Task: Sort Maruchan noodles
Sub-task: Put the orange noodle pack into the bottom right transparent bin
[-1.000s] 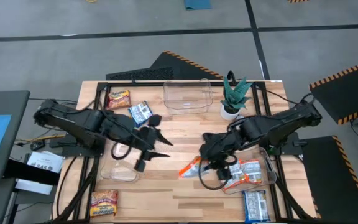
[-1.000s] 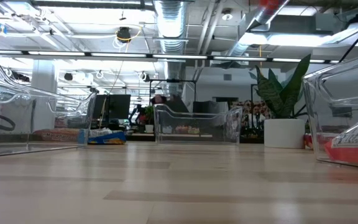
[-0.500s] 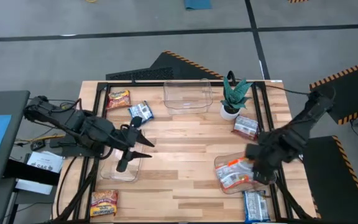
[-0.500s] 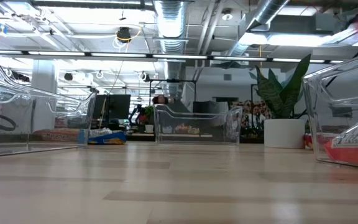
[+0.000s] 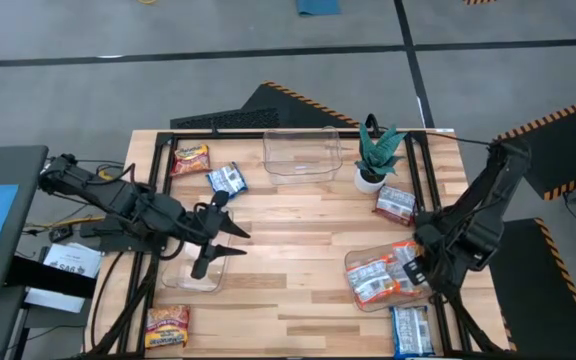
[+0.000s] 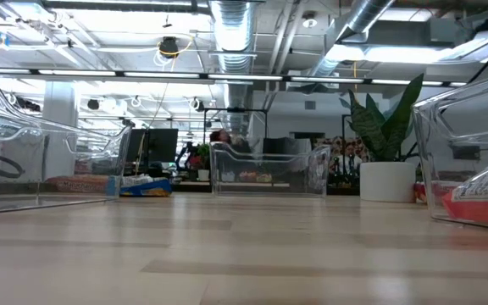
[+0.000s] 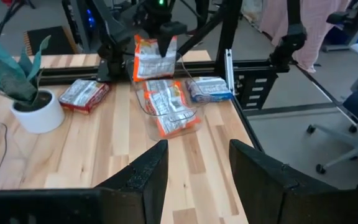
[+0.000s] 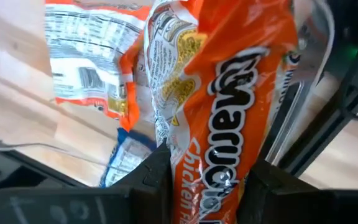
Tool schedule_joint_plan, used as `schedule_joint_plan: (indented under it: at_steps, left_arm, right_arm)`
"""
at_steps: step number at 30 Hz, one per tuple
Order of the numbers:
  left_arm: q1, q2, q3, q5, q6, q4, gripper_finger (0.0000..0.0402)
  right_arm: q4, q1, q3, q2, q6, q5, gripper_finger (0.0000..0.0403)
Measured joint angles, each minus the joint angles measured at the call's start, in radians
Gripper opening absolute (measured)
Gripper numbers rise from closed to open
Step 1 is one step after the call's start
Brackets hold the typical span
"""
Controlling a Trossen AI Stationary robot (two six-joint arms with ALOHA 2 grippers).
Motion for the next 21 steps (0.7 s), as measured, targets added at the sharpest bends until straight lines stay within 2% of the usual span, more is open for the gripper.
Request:
schedule_joint_plan:
  at_steps: [5, 9, 16, 18, 21]
  left_arm:
    - [0.0, 0.0, 0.0, -0.006, 0.003, 0.0, 0.0153]
    - [0.0, 0.0, 0.0, -0.008, 0.003, 0.0, 0.0153]
    - [0.0, 0.0, 0.0, -0.008, 0.003, 0.0, 0.0153]
    - [0.0, 0.0, 0.0, -0.008, 0.003, 0.0, 0.0153]
    - [0.0, 0.0, 0.0, -0.008, 0.003, 0.0, 0.0153]
  right_arm:
    - [0.104, -0.035, -0.035, 0.005, 0.037, -0.067, 0.0136]
    - [0.178, -0.07, -0.075, 0.006, 0.037, -0.067, 0.0136]
    - [0.19, -0.12, -0.111, 0.006, 0.018, -0.066, 0.0136]
    - [0.206, -0.128, -0.111, 0.006, -0.008, -0.066, 0.0154]
    - [0.239, -0.139, -0.111, 0.004, -0.046, -0.066, 0.0219]
